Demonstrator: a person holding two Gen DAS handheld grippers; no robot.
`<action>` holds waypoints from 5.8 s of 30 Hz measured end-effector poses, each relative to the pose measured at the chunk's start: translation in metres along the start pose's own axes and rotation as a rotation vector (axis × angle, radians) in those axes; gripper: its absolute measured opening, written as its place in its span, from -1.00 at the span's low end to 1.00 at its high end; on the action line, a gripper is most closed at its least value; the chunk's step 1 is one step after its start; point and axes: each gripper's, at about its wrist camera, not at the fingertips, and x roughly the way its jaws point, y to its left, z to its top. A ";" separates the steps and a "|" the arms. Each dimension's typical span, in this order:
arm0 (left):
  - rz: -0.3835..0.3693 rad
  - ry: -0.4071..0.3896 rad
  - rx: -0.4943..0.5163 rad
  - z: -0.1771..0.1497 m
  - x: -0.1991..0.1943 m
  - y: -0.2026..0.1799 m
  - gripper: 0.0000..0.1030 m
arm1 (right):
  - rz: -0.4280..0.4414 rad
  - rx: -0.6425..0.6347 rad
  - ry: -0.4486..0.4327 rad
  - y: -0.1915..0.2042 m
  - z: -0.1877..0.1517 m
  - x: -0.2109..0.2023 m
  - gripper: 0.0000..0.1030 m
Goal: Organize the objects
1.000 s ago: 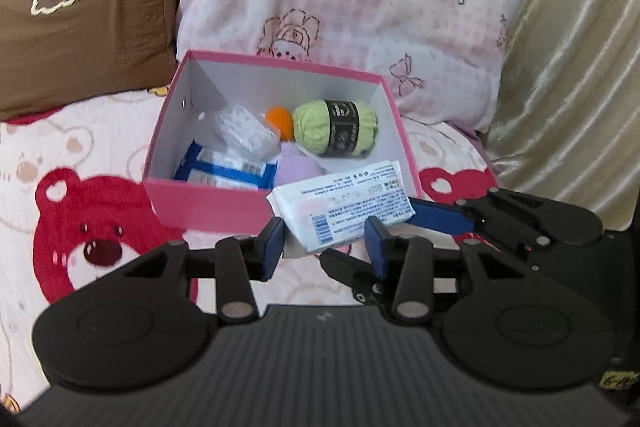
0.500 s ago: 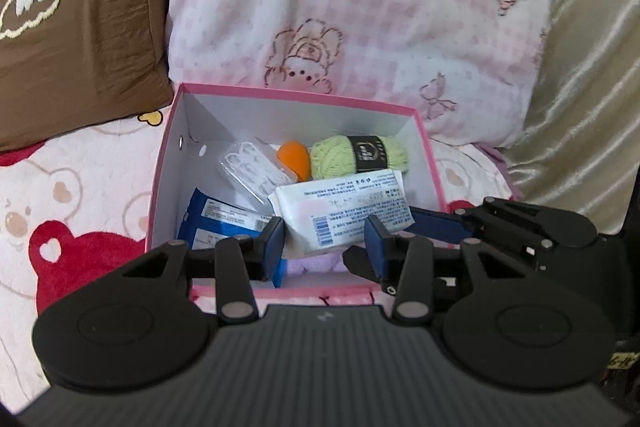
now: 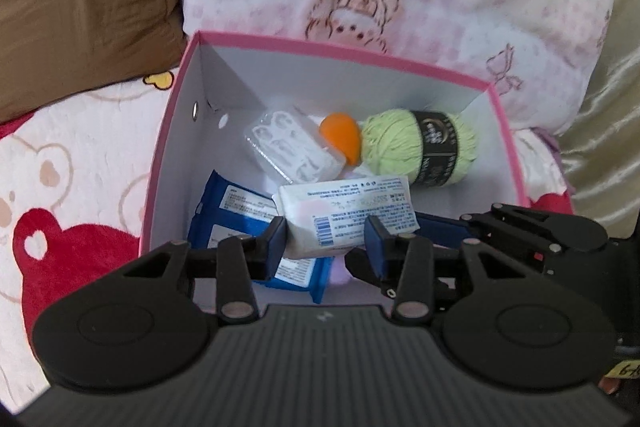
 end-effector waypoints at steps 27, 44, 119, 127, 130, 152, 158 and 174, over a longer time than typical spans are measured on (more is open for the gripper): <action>0.143 0.012 0.136 -0.003 0.032 0.010 -0.32 | -0.073 0.015 0.081 -0.006 -0.007 0.043 -0.03; 0.061 -0.025 0.031 -0.038 -0.062 0.003 -0.26 | -0.138 0.148 -0.193 0.024 -0.035 -0.080 0.03; 0.307 -0.034 0.038 -0.155 -0.170 -0.004 1.00 | -0.344 0.249 -0.048 0.085 -0.108 -0.184 1.00; 0.296 -0.019 0.044 -0.158 -0.169 -0.006 1.00 | -0.389 0.210 -0.054 0.090 -0.108 -0.187 1.00; 0.292 -0.030 0.033 -0.159 -0.169 -0.005 1.00 | -0.396 0.192 -0.041 0.092 -0.110 -0.183 1.00; 0.308 0.010 0.031 -0.162 -0.172 -0.005 1.00 | -0.480 0.164 -0.002 0.100 -0.113 -0.173 1.00; 0.332 0.022 0.064 -0.165 -0.174 -0.005 1.00 | -0.459 0.163 -0.005 0.101 -0.117 -0.172 1.00; 0.277 0.010 0.060 -0.171 -0.185 -0.003 1.00 | -0.388 0.178 -0.032 0.108 -0.119 -0.180 1.00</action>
